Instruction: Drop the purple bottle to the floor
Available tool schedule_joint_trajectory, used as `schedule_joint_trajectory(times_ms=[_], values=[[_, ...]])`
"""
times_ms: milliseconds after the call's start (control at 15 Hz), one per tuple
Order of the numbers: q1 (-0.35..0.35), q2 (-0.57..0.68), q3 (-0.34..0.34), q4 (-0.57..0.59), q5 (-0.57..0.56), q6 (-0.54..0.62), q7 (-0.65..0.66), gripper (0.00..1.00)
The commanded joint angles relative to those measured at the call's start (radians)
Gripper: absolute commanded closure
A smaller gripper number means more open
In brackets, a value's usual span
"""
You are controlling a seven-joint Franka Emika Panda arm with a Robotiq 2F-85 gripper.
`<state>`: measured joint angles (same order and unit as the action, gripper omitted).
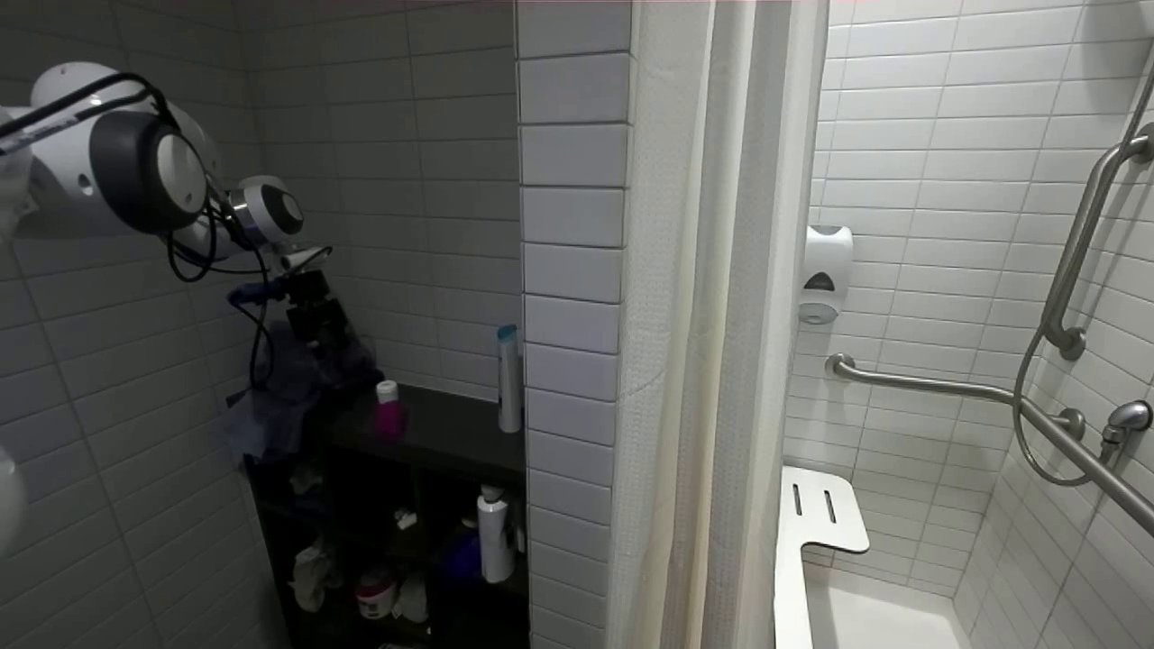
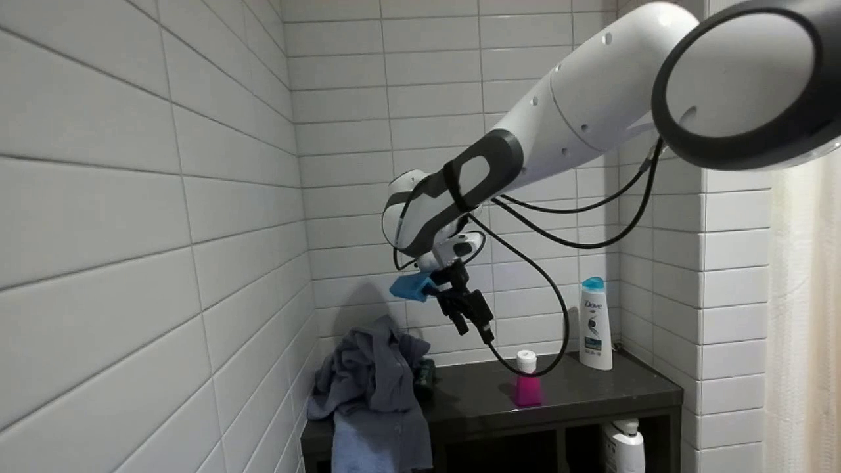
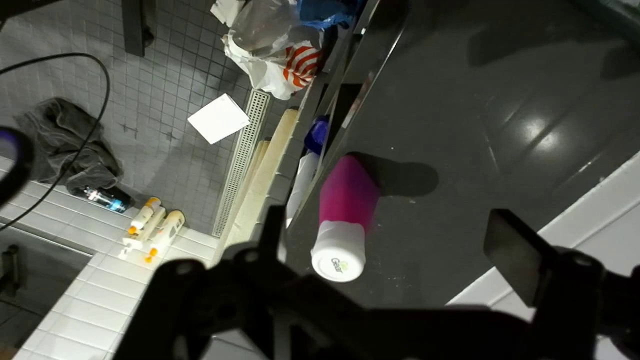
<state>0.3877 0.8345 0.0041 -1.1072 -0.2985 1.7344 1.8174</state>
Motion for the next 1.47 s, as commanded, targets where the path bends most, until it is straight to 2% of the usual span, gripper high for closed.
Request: schedule_joint_trajectory(times_ms=[0,800,1133,1400], values=[[0.011,0.074,-0.011,0.109,0.049,-0.076,0.051,0.00],[-0.072,0.118,0.011,0.085,0.208,-0.055,0.167,0.00],[-0.064,0.114,-0.035,0.085,0.163,-0.082,0.220,0.00],[-0.028,0.127,-0.073,0.115,0.111,-0.113,0.239,0.00]])
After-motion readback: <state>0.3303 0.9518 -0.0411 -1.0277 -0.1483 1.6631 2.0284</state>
